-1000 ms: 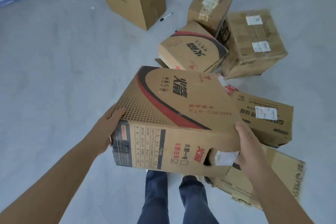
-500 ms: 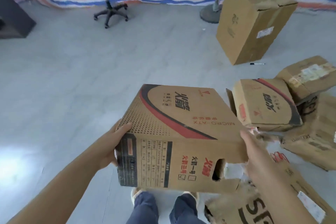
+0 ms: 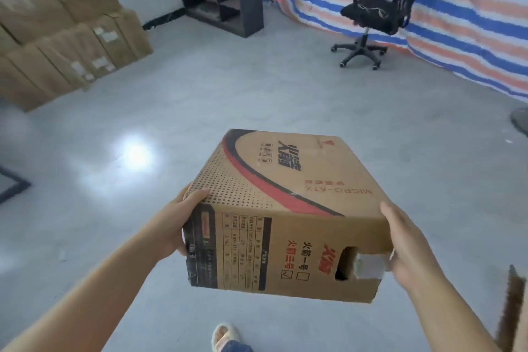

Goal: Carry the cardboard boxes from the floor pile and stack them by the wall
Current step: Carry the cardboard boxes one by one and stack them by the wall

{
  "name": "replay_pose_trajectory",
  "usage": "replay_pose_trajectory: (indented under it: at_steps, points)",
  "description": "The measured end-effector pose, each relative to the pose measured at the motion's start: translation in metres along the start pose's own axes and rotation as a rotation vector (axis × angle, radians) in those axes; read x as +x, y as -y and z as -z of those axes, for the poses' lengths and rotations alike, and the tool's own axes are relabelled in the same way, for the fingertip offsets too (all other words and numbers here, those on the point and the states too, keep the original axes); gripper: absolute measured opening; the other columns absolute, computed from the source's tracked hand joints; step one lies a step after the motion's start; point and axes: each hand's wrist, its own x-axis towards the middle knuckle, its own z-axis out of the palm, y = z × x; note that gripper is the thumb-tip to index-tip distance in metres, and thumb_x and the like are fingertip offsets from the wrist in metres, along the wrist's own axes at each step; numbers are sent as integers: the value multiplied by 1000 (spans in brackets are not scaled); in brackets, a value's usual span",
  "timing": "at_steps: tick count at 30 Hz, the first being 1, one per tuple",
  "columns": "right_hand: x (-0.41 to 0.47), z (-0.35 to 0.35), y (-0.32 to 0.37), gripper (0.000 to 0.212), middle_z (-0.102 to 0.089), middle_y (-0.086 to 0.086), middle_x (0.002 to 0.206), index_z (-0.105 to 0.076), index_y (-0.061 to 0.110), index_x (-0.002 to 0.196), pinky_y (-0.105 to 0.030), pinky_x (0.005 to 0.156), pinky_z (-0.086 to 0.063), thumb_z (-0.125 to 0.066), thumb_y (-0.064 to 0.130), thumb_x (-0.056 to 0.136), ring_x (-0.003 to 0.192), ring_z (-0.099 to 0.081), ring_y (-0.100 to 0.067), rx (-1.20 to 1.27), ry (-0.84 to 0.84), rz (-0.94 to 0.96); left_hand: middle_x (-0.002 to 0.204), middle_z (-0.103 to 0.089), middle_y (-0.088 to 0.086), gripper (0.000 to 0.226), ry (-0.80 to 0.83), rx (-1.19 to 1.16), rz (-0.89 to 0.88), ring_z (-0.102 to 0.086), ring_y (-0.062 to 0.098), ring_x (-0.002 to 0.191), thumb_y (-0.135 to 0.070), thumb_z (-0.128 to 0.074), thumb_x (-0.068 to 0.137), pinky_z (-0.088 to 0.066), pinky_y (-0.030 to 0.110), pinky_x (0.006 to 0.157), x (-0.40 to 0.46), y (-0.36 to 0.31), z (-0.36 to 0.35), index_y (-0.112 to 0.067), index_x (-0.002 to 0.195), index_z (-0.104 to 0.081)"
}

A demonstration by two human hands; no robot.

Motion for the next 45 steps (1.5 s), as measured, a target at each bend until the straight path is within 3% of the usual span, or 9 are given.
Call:
replay_pose_trajectory:
  at_steps: [4,7,14,19,26,31,35,41,45]
  points:
    - [-9,-104,13,16,-69,6,104,-67,40,94,-45,82,-54,-51,44,91,98,-63,-17,-49,65,64,81,-73,4,12,-73,-74,-25,-64,20,89,-45,-45,96,-55,54,59,6,2,95,-43,107,-52]
    - [-14,-173,20,18,-67,4,110,-66,40,99,-55,93,-50,-51,47,90,102,-61,-20,-88,122,92,87,-69,7,15,-139,-119,-43,-64,19,88,-43,-44,98,-55,52,60,7,2,154,-39,111,-50]
    - [-17,-297,41,23,-67,3,109,-65,36,109,-54,91,-50,-49,45,94,100,-61,-18,-154,256,125,96,-68,9,23,-240,-237,-30,-62,21,91,-45,-43,97,-52,55,65,24,7,255,-41,120,-45]
    - [5,-375,58,26,-66,3,116,-65,34,114,-60,98,-44,-49,43,95,111,-57,-23,-209,323,157,94,-69,9,23,-310,-305,-11,-63,21,89,-45,-43,97,-50,48,60,59,3,305,-40,119,-48]
    - [73,-500,90,21,-67,4,112,-66,33,107,-59,99,-44,-50,42,96,110,-58,-22,-255,404,149,100,-65,11,16,-375,-379,47,-59,24,92,-47,-44,96,-46,50,58,148,-28,368,-40,110,-49]
    - [132,-601,137,18,-68,4,109,-66,33,104,-58,93,-49,-52,41,95,101,-61,-18,-300,459,131,99,-66,11,12,-449,-458,78,-58,24,94,-47,-44,96,-43,56,67,218,-70,414,-42,106,-50]
    - [170,-681,173,15,-68,8,105,-67,32,94,-53,97,-48,-54,40,94,99,-61,-12,-366,531,152,99,-67,11,11,-499,-564,126,-59,25,94,-44,-42,98,-42,71,79,265,-91,446,-41,103,-51]
    - [208,-798,199,14,-69,7,107,-66,30,97,-43,91,-50,-54,38,95,97,-62,-10,-420,617,163,103,-66,10,25,-566,-626,173,-57,25,95,-43,-41,99,-46,67,70,329,-113,508,-37,121,-47]
    - [239,-883,206,21,-68,7,109,-66,26,109,-46,95,-48,-54,37,95,98,-60,-10,-436,627,157,104,-66,10,24,-584,-627,207,-57,26,97,-43,-40,99,-41,73,82,394,-130,567,-36,120,-48]
